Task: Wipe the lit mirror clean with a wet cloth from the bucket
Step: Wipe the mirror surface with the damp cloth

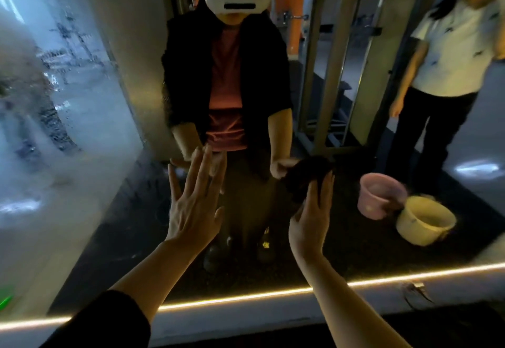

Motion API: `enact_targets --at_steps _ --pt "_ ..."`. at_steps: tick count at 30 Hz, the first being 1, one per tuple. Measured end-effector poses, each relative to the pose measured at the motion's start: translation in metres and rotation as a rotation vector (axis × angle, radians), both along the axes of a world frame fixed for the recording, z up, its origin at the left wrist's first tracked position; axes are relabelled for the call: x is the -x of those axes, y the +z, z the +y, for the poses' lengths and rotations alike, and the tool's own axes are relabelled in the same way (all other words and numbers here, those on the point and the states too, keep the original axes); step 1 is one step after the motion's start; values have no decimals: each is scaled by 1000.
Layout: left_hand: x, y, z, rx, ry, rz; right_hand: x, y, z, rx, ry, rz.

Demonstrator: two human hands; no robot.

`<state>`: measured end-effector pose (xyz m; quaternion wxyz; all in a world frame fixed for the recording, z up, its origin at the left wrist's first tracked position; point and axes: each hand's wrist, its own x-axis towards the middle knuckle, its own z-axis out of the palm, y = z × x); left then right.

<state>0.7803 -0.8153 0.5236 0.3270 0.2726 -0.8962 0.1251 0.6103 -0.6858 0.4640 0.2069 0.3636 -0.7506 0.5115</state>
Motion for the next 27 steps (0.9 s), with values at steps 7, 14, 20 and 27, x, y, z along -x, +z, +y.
enact_targets --at_steps 7,14,20,27 --pt "6 -11 6 35 -71 -60 -32 -4 -24 -55 -101 -286" --pt "-2 -19 -2 53 -67 -110 23 26 4 141 -311 -464" --pt "4 -23 -1 58 -48 -117 -12 11 -18 78 -235 -671" --pt "5 -23 1 63 -16 -173 16 11 -13 94 -313 -809"
